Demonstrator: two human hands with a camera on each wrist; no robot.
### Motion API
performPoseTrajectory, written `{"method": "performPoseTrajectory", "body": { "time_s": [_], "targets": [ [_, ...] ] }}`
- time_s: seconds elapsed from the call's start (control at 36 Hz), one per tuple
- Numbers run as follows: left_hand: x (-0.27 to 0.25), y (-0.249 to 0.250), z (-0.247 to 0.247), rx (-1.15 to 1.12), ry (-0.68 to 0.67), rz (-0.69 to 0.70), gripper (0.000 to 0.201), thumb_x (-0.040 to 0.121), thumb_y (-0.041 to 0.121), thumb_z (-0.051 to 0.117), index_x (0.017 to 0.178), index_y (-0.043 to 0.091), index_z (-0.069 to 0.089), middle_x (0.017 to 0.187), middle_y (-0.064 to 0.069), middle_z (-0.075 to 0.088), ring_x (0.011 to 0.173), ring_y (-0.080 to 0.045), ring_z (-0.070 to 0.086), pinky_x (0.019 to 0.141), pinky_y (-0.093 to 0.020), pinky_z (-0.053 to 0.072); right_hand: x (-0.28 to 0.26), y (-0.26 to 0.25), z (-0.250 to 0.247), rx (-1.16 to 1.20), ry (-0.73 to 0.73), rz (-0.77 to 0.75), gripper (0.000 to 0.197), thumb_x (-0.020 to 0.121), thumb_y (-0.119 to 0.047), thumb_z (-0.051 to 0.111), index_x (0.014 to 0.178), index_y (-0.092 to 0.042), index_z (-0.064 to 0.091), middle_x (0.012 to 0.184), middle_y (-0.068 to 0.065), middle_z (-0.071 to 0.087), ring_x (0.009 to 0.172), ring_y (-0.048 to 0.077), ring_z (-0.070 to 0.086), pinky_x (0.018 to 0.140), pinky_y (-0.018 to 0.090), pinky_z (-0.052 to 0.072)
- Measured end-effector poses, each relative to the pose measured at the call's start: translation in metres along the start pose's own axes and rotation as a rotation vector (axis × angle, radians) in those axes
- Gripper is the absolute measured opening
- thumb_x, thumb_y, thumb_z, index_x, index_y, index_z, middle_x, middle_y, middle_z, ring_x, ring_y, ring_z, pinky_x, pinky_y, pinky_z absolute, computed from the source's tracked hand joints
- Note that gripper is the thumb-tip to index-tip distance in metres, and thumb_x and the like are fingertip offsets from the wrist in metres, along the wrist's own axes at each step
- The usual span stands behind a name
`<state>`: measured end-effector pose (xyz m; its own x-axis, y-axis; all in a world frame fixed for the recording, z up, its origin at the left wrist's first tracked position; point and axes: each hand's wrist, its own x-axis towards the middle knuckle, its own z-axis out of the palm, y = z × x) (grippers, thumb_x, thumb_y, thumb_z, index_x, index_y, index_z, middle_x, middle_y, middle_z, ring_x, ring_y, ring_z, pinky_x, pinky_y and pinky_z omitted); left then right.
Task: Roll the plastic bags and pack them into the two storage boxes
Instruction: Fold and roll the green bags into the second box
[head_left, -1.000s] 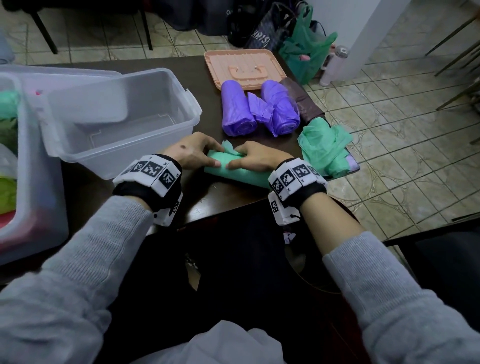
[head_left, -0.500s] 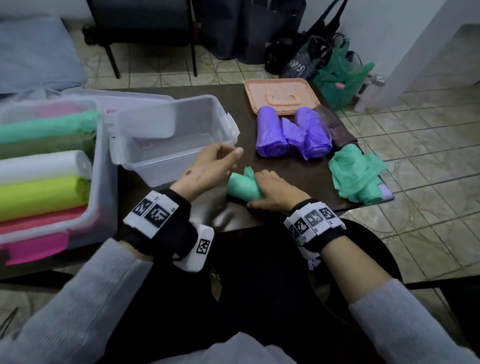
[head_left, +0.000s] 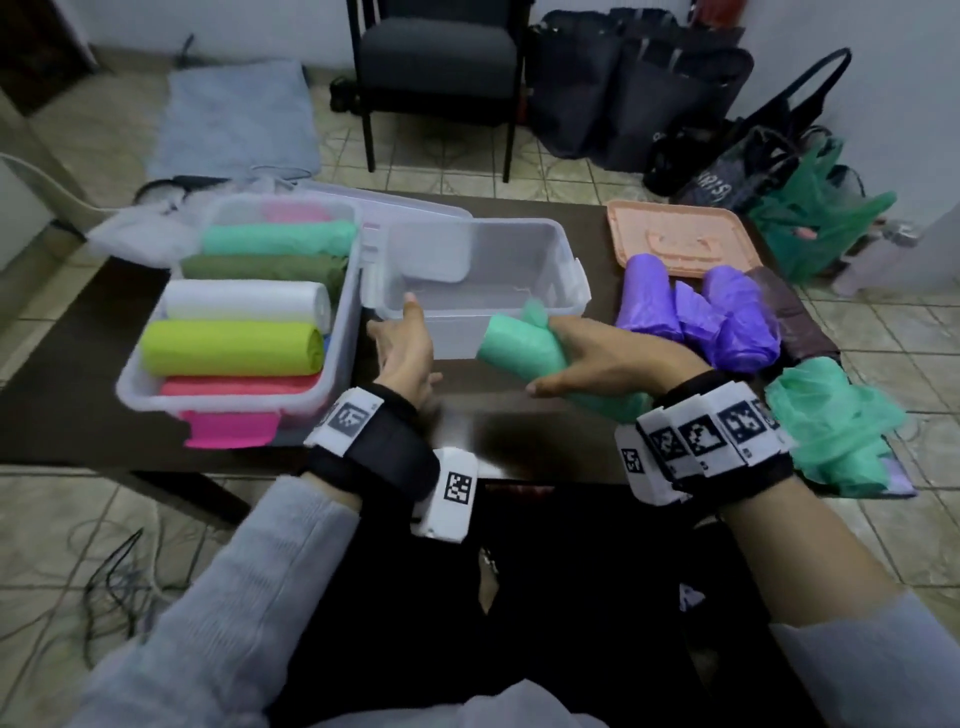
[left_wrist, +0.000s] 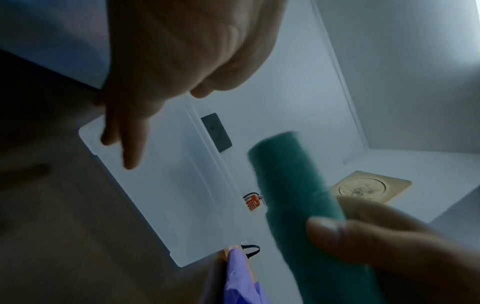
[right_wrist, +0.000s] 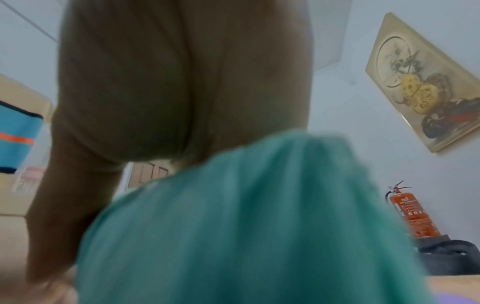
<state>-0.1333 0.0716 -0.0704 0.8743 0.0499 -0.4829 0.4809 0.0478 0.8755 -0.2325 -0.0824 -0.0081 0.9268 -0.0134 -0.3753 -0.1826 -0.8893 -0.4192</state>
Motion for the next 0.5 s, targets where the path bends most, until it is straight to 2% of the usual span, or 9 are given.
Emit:
{"method": "performPoseTrajectory", "body": {
  "time_s": [0.11, 0.17, 0.19, 0.28, 0.31, 0.36, 0.39, 0.44, 0.5],
  "targets": [
    [0.003, 0.003, 0.000, -0.126, -0.060, -0.028, 0.050, 0.101, 0.029, 0.037, 0.146, 0.016, 0.019, 0.150, -0.006, 0.021, 0.131, -0.039, 0.036, 0.088, -0.050, 0.050, 0.000, -0.014, -0.026, 0.023, 0.111, -0.036, 0.037, 0.084, -0.037, 0.067, 0.100, -0.019, 0.040, 0.082, -0.011, 0.043, 0.071, 0.005, 0.044, 0.058, 0.022, 0.031],
    [0.004, 0.003, -0.001, -0.179, -0.066, -0.012, 0.048, 0.102, 0.022, 0.037, 0.146, 0.014, 0.021, 0.151, -0.006, 0.020, 0.131, -0.039, 0.035, 0.091, -0.047, 0.050, 0.005, -0.019, -0.035, 0.042, 0.187, -0.050, 0.040, 0.084, -0.037, 0.067, 0.107, -0.016, 0.042, 0.088, -0.007, 0.045, 0.075, 0.007, 0.045, 0.061, 0.024, 0.032],
    [0.004, 0.003, -0.002, -0.205, -0.068, -0.002, 0.047, 0.102, 0.019, 0.036, 0.146, 0.013, 0.022, 0.151, -0.006, 0.020, 0.130, -0.038, 0.036, 0.090, -0.043, 0.051, 0.009, -0.022, -0.039, 0.037, 0.229, -0.064, 0.045, 0.084, -0.037, 0.067, 0.113, -0.013, 0.043, 0.095, -0.004, 0.046, 0.081, 0.011, 0.045, 0.067, 0.024, 0.033],
    [0.001, 0.000, -0.004, -0.286, -0.088, 0.004, 0.046, 0.102, 0.012, 0.034, 0.147, 0.012, 0.022, 0.150, -0.003, 0.021, 0.126, -0.035, 0.041, 0.091, -0.039, 0.052, 0.023, -0.032, -0.045, -0.030, 0.331, -0.091, 0.053, 0.083, -0.037, 0.067, 0.119, -0.007, 0.042, 0.107, 0.003, 0.038, 0.097, 0.015, 0.036, 0.078, 0.027, 0.030],
    [0.000, -0.004, -0.005, -0.301, -0.098, 0.006, 0.045, 0.102, 0.010, 0.033, 0.146, 0.011, 0.023, 0.146, -0.005, 0.025, 0.121, -0.034, 0.045, 0.091, -0.040, 0.052, 0.029, -0.036, -0.046, -0.046, 0.338, -0.090, 0.053, 0.083, -0.038, 0.067, 0.118, -0.006, 0.042, 0.107, 0.003, 0.038, 0.098, 0.016, 0.036, 0.080, 0.028, 0.030],
    [-0.001, -0.012, -0.009, -0.315, -0.117, 0.019, 0.043, 0.101, 0.007, 0.031, 0.143, 0.007, 0.026, 0.128, -0.008, 0.040, 0.109, -0.030, 0.052, 0.088, -0.038, 0.054, 0.041, -0.042, -0.046, -0.080, 0.322, -0.085, 0.052, 0.083, -0.039, 0.067, 0.118, -0.008, 0.042, 0.107, 0.003, 0.039, 0.098, 0.017, 0.037, 0.081, 0.029, 0.032],
    [-0.001, -0.016, -0.011, -0.324, -0.122, 0.024, 0.042, 0.101, 0.006, 0.030, 0.142, 0.007, 0.027, 0.123, -0.011, 0.043, 0.108, -0.030, 0.053, 0.084, -0.036, 0.055, 0.047, -0.045, -0.045, -0.102, 0.303, -0.085, 0.052, 0.083, -0.038, 0.067, 0.117, -0.008, 0.043, 0.107, 0.003, 0.041, 0.097, 0.017, 0.038, 0.081, 0.029, 0.031],
    [-0.003, -0.024, -0.015, -0.371, -0.134, 0.024, 0.042, 0.100, 0.003, 0.029, 0.141, 0.009, 0.027, 0.131, -0.018, 0.041, 0.113, -0.034, 0.054, 0.072, -0.032, 0.058, 0.060, -0.050, -0.040, -0.155, 0.237, -0.085, 0.052, 0.082, -0.038, 0.068, 0.119, -0.008, 0.045, 0.110, 0.004, 0.045, 0.096, 0.016, 0.039, 0.080, 0.029, 0.032],
    [-0.005, -0.030, -0.017, -0.428, -0.146, 0.026, 0.045, 0.099, 0.001, 0.027, 0.143, 0.012, 0.025, 0.137, -0.020, 0.041, 0.114, -0.036, 0.056, 0.067, -0.029, 0.059, 0.073, -0.054, -0.033, -0.199, 0.153, -0.061, 0.054, 0.082, -0.039, 0.068, 0.122, -0.010, 0.045, 0.113, 0.004, 0.047, 0.097, 0.016, 0.041, 0.081, 0.030, 0.034]
  ]
}}
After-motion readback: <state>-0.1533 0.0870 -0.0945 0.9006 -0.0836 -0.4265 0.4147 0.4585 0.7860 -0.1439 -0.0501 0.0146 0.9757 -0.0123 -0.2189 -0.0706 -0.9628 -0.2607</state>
